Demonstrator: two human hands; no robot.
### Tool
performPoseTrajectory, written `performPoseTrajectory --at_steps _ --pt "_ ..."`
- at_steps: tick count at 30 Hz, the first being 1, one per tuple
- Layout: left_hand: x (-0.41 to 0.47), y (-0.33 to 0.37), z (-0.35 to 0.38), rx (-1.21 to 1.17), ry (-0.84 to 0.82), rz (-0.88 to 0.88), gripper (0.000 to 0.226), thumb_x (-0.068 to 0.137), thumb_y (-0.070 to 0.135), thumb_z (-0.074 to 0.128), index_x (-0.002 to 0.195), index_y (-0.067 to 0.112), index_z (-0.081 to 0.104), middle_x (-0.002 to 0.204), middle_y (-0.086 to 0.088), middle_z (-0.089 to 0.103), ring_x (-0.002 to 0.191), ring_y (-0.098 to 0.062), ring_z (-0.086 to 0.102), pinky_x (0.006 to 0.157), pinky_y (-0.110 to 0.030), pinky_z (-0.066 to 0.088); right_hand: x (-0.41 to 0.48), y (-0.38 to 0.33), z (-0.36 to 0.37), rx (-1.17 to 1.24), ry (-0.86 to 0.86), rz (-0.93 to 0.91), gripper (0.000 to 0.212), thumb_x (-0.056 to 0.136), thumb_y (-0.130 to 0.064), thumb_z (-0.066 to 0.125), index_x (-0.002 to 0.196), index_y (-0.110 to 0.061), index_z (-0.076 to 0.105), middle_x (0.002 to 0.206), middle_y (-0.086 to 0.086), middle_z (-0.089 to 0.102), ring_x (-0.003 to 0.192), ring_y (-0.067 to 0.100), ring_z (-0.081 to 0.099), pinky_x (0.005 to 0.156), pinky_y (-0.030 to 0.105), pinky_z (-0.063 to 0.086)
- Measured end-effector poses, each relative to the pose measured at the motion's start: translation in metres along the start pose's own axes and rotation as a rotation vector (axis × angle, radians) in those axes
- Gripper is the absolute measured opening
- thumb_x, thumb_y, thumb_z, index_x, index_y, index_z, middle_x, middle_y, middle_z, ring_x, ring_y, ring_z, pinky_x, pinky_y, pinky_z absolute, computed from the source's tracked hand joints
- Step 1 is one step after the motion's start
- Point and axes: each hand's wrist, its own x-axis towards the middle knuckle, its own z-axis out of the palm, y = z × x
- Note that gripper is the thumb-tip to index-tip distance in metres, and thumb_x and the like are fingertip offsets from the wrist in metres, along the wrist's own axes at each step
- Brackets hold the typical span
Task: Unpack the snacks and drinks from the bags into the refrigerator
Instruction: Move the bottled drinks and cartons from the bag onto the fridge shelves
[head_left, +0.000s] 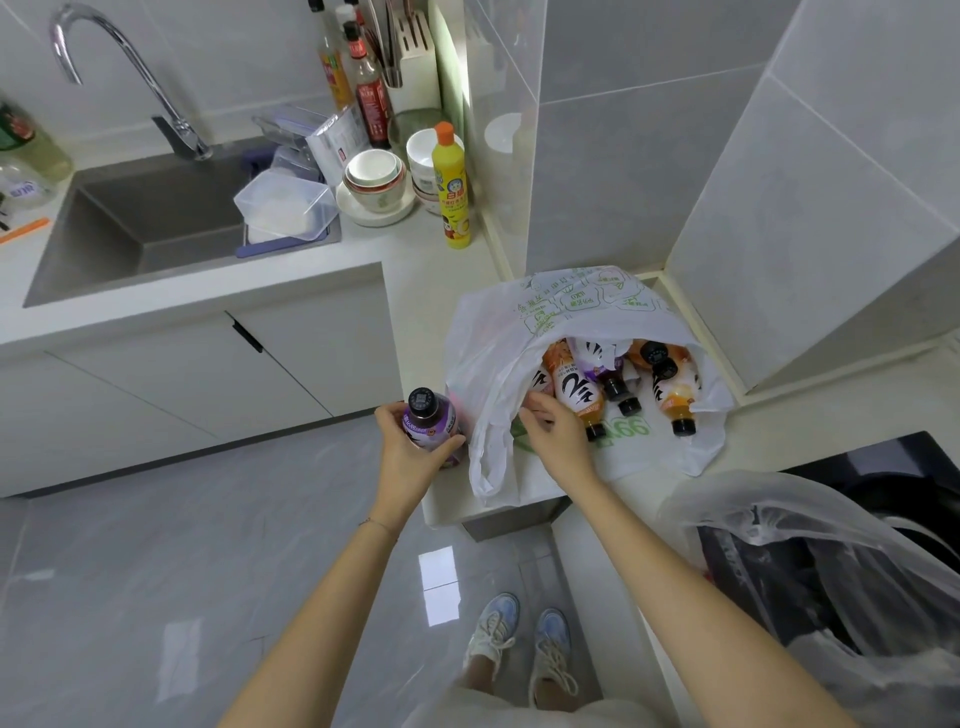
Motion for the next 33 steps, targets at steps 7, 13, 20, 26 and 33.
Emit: performPoseTrajectory --at_steps 7,13,20,26,33 --pt "-0.005 0.026 -0.003 0.057 0.121 0.217 0.075 0.072 0.02 0.085 0.132 0.022 0.04 0.132 0.013 0.045 0.123 0.006 0.043 0.102 -0.012 0.036 -0.002 -0.032 0.004 0.074 0.073 0.003 0.034 0.09 -0.024 0.067 0.122 -0.015 0.064 0.095 -0.009 0.068 0.085 0.003 0.063 0.084 0.025 0.053" --pt "0.018 0.072 -0.001 0.508 -0.022 0.583 0.042 0.086 0.038 0.07 0.122 0.019 0.059 0.115 0.007 0.066 0.101 -0.012 0.06 0.091 -0.034 0.049 0.01 -0.044 0.004 0.08 0.067 0.005 0.025 0.092 -0.013 0.062 0.116 -0.008 0.067 0.093 -0.007 0.066 0.08 -0.002 0.059 0.074 0.009 0.047" --pt "0.052 0.092 0.043 1.025 -0.346 0.481 0.057 0.089 0.044 0.062 0.139 0.025 0.041 0.125 -0.002 0.061 0.11 -0.027 0.058 0.081 -0.036 0.047 0.007 -0.031 -0.01 0.163 0.132 0.01 0.03 0.093 -0.01 0.06 0.123 -0.008 0.063 0.112 -0.001 0.068 0.094 0.001 0.062 0.084 0.01 0.049" --pt "0.058 0.079 0.07 1.221 -0.504 0.438 0.083 0.086 0.034 0.068 0.152 0.029 0.018 0.145 -0.006 0.037 0.114 -0.032 0.052 0.082 -0.039 0.045 0.008 -0.024 -0.042 -0.051 0.291 -0.106 0.027 0.092 -0.017 0.062 0.119 -0.017 0.066 0.113 -0.005 0.067 0.103 0.012 0.062 0.09 0.033 0.052" --pt "0.059 0.075 0.071 1.081 -0.424 0.488 0.055 0.086 -0.005 0.053 0.13 0.016 0.028 0.107 -0.012 0.054 0.073 -0.036 0.055 0.052 -0.036 0.034 0.028 -0.024 -0.071 -0.652 0.331 -0.541 0.033 0.089 -0.015 0.063 0.122 -0.021 0.065 0.14 0.004 0.05 0.136 0.025 0.031 0.113 0.046 0.024"
